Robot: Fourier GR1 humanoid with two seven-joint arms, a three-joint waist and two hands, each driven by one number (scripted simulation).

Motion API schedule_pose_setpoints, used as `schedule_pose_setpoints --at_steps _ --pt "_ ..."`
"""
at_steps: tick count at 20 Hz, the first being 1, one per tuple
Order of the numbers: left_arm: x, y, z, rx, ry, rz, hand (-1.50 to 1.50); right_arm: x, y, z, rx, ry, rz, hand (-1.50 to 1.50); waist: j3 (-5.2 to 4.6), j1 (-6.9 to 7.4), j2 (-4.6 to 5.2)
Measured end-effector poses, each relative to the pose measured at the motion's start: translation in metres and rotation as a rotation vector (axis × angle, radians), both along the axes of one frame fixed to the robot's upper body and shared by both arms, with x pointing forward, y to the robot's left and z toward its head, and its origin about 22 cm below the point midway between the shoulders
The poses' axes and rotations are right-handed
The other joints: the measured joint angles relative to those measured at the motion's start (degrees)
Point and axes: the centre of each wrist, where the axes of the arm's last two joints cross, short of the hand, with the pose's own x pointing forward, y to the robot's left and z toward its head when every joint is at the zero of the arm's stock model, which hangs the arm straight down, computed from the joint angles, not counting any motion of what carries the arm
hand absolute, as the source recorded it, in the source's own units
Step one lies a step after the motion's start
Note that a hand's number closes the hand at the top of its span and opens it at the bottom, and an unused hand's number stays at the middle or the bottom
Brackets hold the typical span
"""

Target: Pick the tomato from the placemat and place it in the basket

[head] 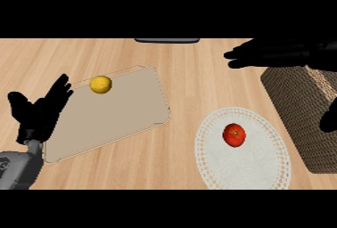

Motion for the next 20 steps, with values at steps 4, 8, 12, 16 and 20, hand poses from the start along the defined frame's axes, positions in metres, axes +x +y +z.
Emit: schedule_pose_setpoints --at_steps 4,8,12,16,20 --pt "0.001 -0.003 0.000 -0.003 -0.003 -0.010 0.00 0.009 -0.017 -0.009 0.018 0.051 -0.020 -1.50 0.05 0.26 0.18" --pt "0.005 -0.002 0.003 -0.006 -0.005 -0.006 0.00 0.015 -0.038 -0.022 0.091 0.079 -0.035 -1.50 0.10 0.06 0.23" --pt "0.007 -0.008 0.005 -0.011 -0.009 -0.010 0.00 0.021 -0.050 -0.051 0.136 0.103 -0.042 -1.50 0.14 0.39 0.36" --pt "0.004 -0.010 -0.001 -0.003 -0.004 -0.012 0.00 0.022 -0.057 -0.090 0.156 0.114 -0.025 -1.50 0.15 0.43 0.31" --pt "0.006 -0.007 0.003 -0.004 -0.008 -0.012 0.00 0.026 -0.051 -0.131 0.186 0.121 0.003 -1.50 0.12 0.42 0.19"
